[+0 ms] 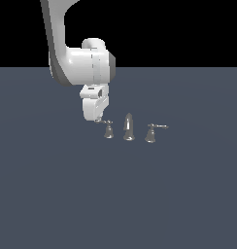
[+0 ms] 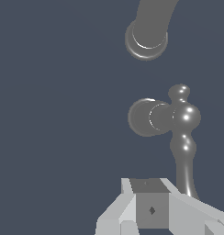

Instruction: Turn on the faucet by rotating a designated handle.

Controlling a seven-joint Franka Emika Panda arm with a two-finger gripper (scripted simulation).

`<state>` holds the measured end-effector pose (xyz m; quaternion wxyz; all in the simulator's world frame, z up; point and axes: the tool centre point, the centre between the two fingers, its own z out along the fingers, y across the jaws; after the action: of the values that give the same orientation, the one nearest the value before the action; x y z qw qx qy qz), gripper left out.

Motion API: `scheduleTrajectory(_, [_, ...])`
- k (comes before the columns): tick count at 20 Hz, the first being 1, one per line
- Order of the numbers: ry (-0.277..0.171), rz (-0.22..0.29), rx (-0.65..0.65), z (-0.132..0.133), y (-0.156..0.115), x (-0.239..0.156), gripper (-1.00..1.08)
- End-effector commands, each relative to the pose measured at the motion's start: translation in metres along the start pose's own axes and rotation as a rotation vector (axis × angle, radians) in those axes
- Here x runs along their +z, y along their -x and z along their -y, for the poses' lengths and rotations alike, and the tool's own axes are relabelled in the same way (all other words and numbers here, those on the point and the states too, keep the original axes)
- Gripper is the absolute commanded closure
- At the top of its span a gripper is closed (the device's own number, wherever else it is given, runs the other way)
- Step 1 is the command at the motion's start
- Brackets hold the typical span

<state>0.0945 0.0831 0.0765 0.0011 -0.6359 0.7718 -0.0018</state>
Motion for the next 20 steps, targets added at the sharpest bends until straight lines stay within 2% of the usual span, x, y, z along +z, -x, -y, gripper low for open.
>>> scheduleTrajectory(1, [0.004,0.000,-0.004,-0.011,0.007,0.000,1.08])
scheduleTrajectory(3, [0.004,0.000,-0.004,-0.014,0.008,0.000,1.08])
scheduleTrajectory(4, [-0.003,-0.001,0.007,-0.006,0.000,0.000,1.08])
scheduleTrajectory(20, [0.004,0.001,-0.003,-0.054,-0.005,0.000,1.08])
